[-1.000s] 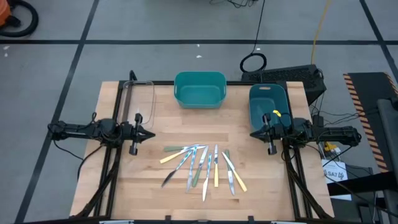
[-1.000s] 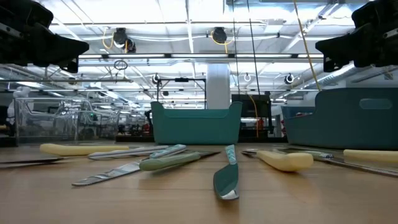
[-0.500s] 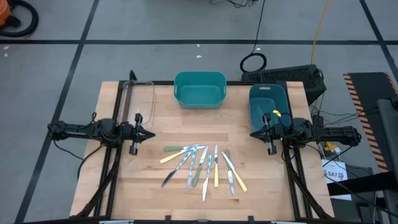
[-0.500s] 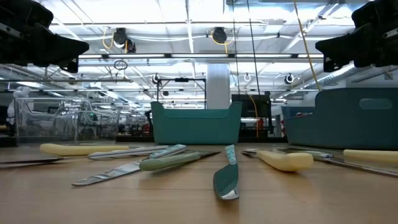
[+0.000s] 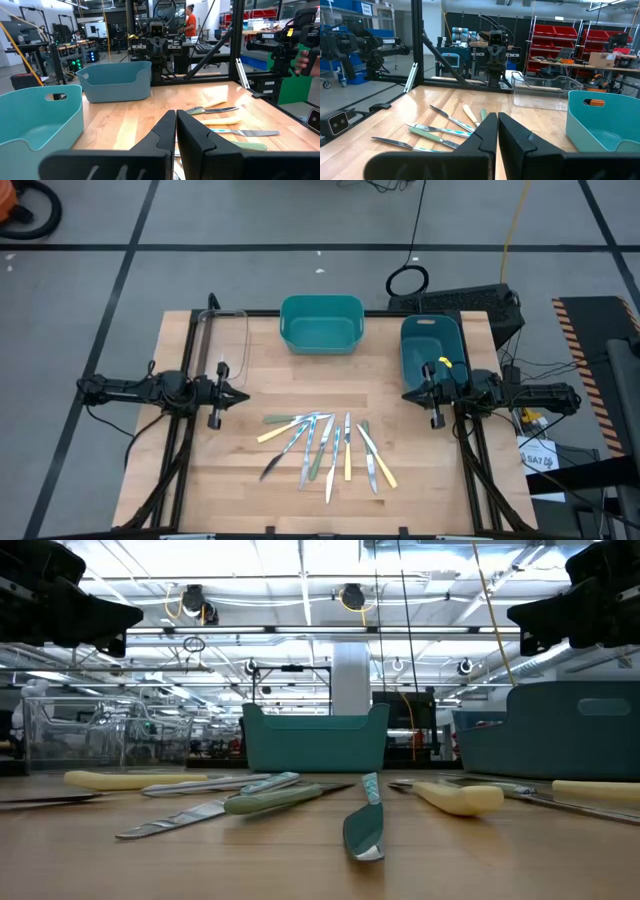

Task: Sort silverware by color (type)

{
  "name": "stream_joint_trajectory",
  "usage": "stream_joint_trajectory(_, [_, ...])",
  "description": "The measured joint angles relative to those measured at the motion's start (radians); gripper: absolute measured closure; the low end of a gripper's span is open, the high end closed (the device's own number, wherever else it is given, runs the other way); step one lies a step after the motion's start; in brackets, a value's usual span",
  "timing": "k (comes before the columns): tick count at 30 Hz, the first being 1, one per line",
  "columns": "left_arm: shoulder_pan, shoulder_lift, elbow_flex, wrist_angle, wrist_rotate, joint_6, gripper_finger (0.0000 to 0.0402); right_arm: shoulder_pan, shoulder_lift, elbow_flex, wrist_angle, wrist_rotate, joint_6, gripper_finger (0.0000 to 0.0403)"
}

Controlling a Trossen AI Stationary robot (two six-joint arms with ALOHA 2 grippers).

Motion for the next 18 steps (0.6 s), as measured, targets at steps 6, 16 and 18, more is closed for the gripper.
stream_joint_trajectory(6, [0.000, 0.000, 0.000, 0.000, 0.000, 0.000, 0.0378, 0.000, 0.000, 0.000, 0.000, 0.000, 0.000, 0.0392])
stream_joint_trajectory(16, [0.000, 0.000, 0.000, 0.000, 0.000, 0.000, 0.0378, 0.000, 0.007, 0.029, 0.070, -0.001, 0.158, 0.0392])
stream_joint_trajectory(18, [0.000, 0.000, 0.000, 0.000, 0.000, 0.000, 0.0378, 0.003, 0.027, 0.074, 0.060, -0.002, 0.181, 0.0394])
